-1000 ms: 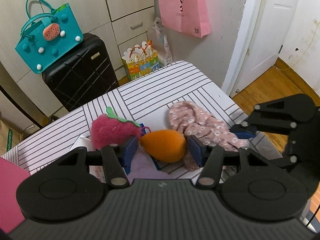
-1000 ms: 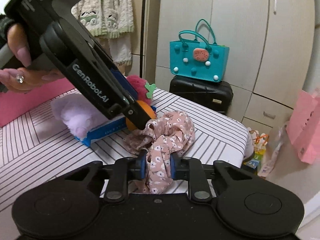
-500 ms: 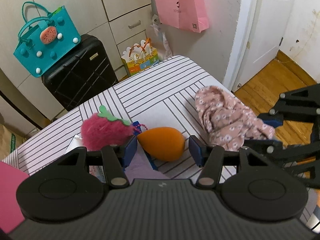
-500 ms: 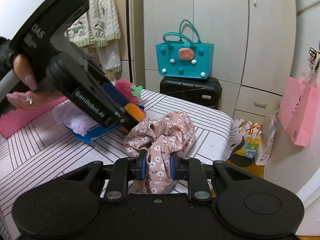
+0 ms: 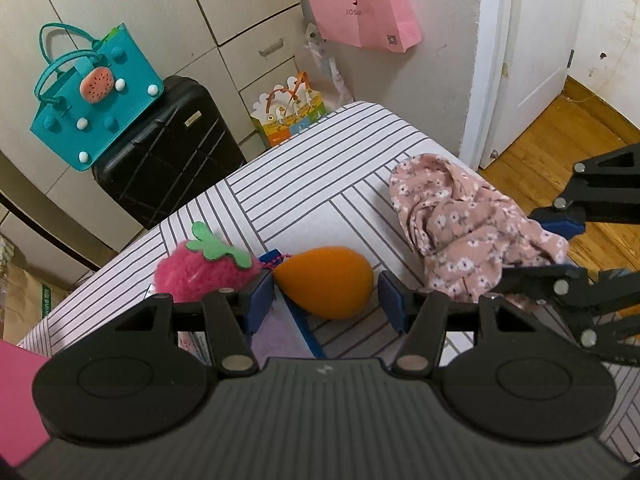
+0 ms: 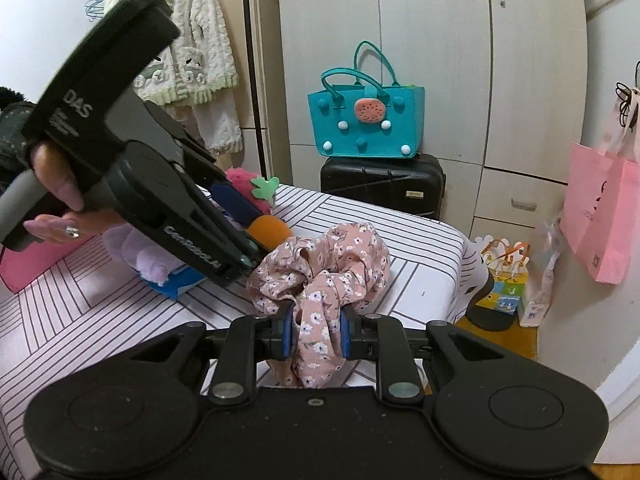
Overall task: Organize soft objects
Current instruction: 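Close right gripper on scrunchie while left gripper closes on orange sponge, then carry scrunchie with right tool while left tool carries orange sponge to pink box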
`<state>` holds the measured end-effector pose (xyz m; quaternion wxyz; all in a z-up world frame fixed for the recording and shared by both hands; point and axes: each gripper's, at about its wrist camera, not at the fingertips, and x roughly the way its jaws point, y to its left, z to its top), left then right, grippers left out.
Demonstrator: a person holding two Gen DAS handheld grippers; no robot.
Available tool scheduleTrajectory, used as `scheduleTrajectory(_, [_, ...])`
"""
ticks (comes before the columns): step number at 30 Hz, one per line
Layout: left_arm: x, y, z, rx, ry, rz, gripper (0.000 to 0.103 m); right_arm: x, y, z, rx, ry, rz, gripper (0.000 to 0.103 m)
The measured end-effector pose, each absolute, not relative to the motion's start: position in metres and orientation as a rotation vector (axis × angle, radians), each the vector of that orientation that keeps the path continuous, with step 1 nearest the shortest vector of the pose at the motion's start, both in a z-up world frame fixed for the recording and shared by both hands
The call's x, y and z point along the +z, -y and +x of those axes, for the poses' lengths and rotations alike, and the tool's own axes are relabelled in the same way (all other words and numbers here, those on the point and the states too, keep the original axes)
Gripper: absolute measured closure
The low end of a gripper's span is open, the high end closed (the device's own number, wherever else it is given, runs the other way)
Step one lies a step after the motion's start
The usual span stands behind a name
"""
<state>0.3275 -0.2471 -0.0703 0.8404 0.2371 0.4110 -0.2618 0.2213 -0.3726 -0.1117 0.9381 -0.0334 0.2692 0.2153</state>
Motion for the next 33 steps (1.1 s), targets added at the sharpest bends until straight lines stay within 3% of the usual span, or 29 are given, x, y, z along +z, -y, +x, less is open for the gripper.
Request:
scheduleTrajectory(9, [-0.071, 0.245, 0.332, -0.561, -0.873, 0.465, 0.047, -0.115, 0.379, 0.225, 0.44, -0.558, -0.053, 0.077])
scheduleTrajectory(20, [-0.074, 0.249, 0.33, -0.553, -0.852, 0.501, 0.063, -0.115, 0.379, 0.223, 0.439, -0.56, -0.037, 0.077])
scheduleTrajectory(33, [-0.049, 0.233, 0.302, -0.609, -0.928, 0.445, 0.064, -0.09, 0.367, 0.205, 0.414, -0.642, -0.004, 0.077])
